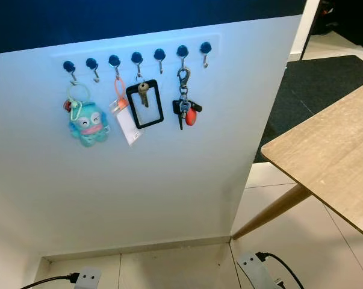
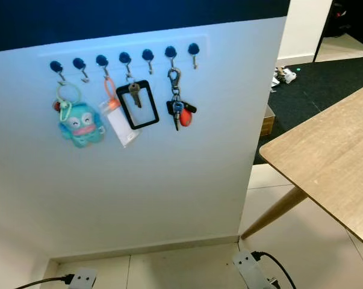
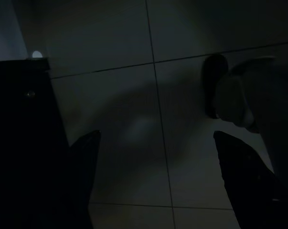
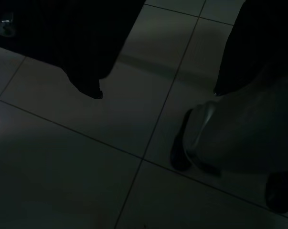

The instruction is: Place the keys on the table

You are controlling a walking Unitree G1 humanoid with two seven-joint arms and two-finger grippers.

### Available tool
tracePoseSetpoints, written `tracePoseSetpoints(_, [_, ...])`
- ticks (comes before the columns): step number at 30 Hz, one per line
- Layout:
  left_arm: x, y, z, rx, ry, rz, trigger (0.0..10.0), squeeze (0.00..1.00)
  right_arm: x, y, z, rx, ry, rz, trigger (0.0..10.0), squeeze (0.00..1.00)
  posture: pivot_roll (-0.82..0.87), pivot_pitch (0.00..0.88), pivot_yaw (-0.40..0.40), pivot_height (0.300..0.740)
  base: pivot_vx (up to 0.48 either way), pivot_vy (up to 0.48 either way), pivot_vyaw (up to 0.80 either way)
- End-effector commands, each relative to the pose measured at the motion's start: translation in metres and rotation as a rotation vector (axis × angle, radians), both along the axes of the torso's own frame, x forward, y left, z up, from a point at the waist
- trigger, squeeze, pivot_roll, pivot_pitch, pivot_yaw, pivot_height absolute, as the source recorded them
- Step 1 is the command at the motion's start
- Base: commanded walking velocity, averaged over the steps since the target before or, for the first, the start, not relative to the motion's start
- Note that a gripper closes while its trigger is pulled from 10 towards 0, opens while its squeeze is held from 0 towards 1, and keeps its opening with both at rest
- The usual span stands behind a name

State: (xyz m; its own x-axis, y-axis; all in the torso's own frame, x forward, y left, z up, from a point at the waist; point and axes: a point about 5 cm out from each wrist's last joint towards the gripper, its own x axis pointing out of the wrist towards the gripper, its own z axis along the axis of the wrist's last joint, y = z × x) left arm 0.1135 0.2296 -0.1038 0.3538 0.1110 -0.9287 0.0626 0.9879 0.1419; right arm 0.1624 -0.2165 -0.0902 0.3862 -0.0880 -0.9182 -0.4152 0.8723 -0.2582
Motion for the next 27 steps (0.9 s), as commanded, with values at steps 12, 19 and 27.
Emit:
tracePoseSetpoints(12, [-0.0087,0.0029,-0.0017,0.005,0.024,-0.004,10.0,0.00,-0.0041,0.0096,-0.0035,0.017,0.016,0.022,10.0,0.00,-0.07,0.062,0.084,0.740,0.000,0.000,0.00])
tracePoseSetpoints(19, [-0.0128,0.0036,-0.0025,-0.001,0.027,0.010,10.0,0.00,-0.0042,0.0095,-0.0035,0.013,0.019,0.037,10.0,0.00,-0.07,0.054,0.082,0.740,0.000,0.000,0.00])
tracePoseSetpoints(27, [-0.0123,0.0021,-0.0027,-0.011,0.029,-0.009,10.0,0.00,-0.0051,0.0093,-0.0038,0.013,0.022,0.046,10.0,0.00,-0.07,0.052,0.080,0.740,0.000,0.000,0.00])
